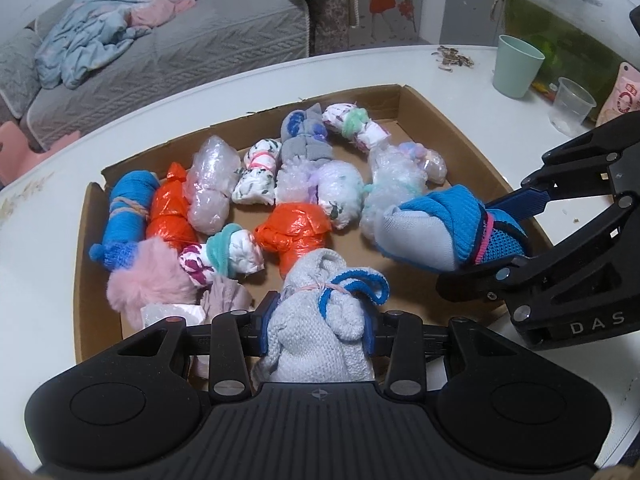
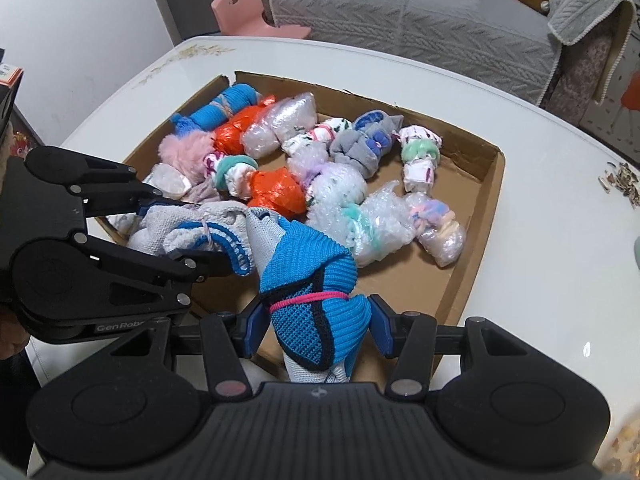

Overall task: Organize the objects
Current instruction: 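Carry both bundles over the tray and lower them beside the others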

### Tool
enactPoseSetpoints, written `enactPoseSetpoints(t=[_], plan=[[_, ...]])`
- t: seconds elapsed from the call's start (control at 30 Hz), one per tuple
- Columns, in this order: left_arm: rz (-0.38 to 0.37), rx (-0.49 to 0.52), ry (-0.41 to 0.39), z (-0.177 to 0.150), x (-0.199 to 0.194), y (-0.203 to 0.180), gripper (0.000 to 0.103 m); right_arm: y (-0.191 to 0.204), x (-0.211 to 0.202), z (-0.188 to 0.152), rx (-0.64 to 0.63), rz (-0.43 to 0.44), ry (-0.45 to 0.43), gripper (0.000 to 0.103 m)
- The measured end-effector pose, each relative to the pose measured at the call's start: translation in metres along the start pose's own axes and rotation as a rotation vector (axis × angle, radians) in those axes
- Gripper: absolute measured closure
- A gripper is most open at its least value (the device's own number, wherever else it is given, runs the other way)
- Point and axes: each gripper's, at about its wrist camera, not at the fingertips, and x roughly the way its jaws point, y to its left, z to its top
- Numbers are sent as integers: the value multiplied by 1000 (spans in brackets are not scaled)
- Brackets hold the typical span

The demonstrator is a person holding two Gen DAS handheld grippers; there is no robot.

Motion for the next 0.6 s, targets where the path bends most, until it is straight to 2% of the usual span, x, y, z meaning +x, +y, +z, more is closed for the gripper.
enactPoseSetpoints(t=[0.4, 0.6], plan=[[26, -23, -5, -1, 13, 0, 57, -9, 10, 3, 22, -92, 5, 53], [22, -43, 15, 0, 19, 1, 56, -11, 17, 4, 20, -84, 37, 53]])
